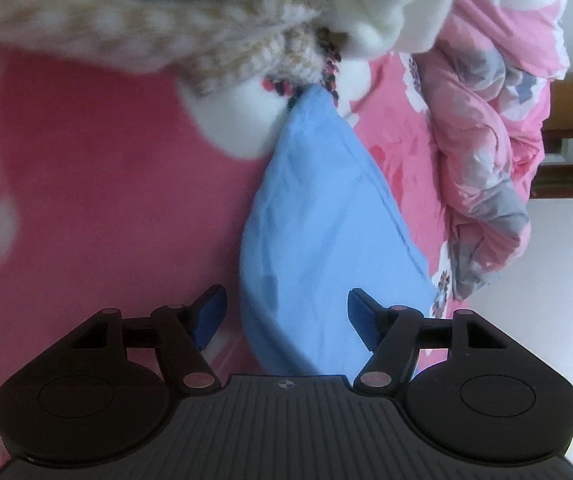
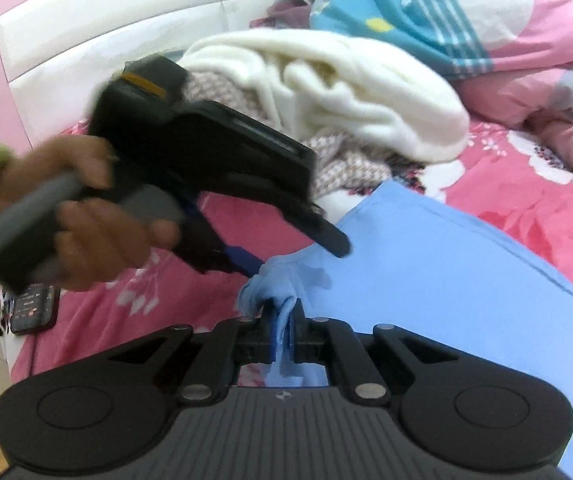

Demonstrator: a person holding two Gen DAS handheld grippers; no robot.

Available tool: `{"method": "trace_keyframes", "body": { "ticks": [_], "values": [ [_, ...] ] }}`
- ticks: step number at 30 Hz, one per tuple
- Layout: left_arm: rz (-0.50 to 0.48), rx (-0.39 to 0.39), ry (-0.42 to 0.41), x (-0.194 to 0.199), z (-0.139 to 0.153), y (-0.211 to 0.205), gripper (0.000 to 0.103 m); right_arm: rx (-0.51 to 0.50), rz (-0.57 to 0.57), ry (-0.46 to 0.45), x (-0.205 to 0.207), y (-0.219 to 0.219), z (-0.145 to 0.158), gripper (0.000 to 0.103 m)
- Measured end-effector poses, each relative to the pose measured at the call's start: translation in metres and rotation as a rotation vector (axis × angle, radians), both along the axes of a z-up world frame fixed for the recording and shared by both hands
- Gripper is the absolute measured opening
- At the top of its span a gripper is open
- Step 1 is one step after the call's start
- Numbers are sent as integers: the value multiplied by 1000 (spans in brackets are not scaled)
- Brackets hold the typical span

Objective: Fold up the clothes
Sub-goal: 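Grasp the blue shirt edge with the right gripper and lift it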

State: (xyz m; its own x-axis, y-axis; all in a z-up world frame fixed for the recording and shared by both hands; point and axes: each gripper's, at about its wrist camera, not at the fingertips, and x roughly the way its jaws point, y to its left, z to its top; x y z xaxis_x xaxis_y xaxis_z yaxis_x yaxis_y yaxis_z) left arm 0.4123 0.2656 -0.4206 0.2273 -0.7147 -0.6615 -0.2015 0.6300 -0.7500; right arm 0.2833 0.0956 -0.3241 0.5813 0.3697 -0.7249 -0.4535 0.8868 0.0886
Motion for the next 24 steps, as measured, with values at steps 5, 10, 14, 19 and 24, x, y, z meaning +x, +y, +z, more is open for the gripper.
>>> {"method": "trace_keyframes", "body": {
  "ticks": [5, 10, 14, 19, 24],
  "values": [
    [-8, -9, -26, 35, -6, -20, 62, 9, -11, -12, -2, -4, 11, 4],
    [32, 17, -76, 63, -7, -35, 55, 16, -22, -16, -8, -6, 18, 4],
    [45, 96, -130, 68, -3, -45, 26, 31, -53, -15, -10, -10, 19, 4],
    [50, 214, -209, 59, 12, -56, 6, 90, -146, -6, -13, -27, 19, 4],
    [18, 296, -330, 47, 47, -91, 5, 143, -247, -17, -27, -60, 23, 4]
  ]
}}
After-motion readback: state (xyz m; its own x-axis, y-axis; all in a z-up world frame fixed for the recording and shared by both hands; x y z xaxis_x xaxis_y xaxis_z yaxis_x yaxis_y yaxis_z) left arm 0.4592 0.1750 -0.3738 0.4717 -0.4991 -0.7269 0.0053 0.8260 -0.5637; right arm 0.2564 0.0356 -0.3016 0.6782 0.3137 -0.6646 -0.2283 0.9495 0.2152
